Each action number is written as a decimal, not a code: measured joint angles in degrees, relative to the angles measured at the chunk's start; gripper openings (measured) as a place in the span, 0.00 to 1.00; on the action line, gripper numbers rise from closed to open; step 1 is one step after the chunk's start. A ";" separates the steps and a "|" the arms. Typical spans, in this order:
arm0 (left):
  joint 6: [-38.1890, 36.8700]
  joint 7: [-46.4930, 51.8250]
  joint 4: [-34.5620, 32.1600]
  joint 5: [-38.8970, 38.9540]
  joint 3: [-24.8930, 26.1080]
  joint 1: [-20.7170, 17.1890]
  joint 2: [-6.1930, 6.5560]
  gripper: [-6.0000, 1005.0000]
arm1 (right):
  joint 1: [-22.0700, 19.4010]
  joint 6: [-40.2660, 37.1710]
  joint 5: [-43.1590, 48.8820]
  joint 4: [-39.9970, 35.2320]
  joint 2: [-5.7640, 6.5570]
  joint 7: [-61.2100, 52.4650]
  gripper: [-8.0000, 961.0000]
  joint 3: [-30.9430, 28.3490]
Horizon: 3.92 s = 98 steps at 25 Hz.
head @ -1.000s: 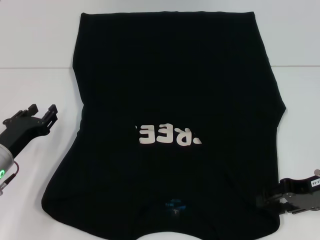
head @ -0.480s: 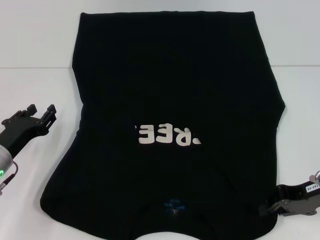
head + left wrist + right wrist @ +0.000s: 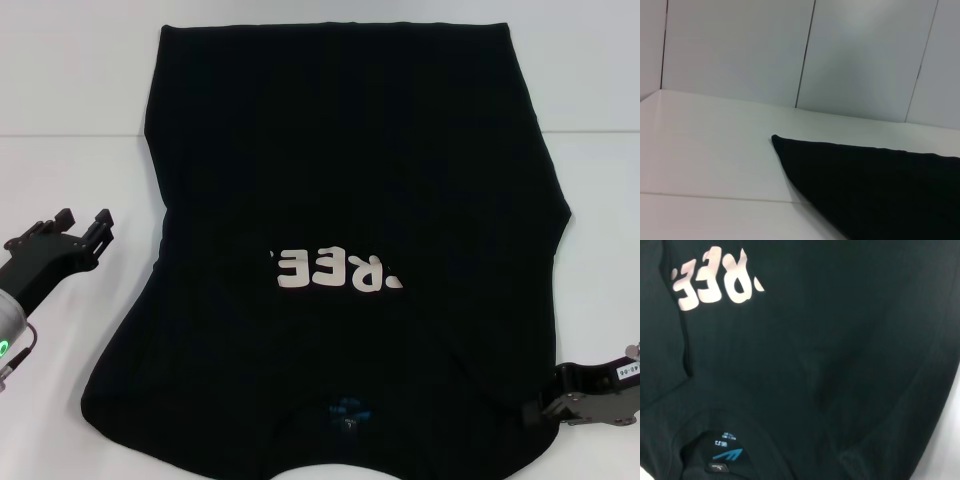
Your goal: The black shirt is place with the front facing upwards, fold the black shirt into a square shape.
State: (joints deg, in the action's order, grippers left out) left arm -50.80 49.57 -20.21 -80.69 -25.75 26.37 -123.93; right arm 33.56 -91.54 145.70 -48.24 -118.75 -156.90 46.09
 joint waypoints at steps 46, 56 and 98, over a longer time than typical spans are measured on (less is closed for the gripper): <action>-49.49 80.65 -25.34 -67.48 -6.09 7.02 17.07 0.72 | -4.01 -4.32 -3.71 2.89 3.13 16.79 0.06 -10.66; -48.18 79.22 -20.08 -67.30 -6.37 7.89 16.01 0.72 | -4.22 -3.91 -3.73 2.89 3.18 17.81 0.06 -10.68; -38.68 78.67 -14.60 -70.66 -10.08 10.43 14.16 0.70 | -4.00 -1.85 -4.03 5.09 3.18 19.93 0.06 -10.74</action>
State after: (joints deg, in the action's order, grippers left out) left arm -89.48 128.24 -34.81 -151.34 -35.83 36.80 -109.76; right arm 29.56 -93.39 141.67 -43.15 -115.57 -136.97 35.35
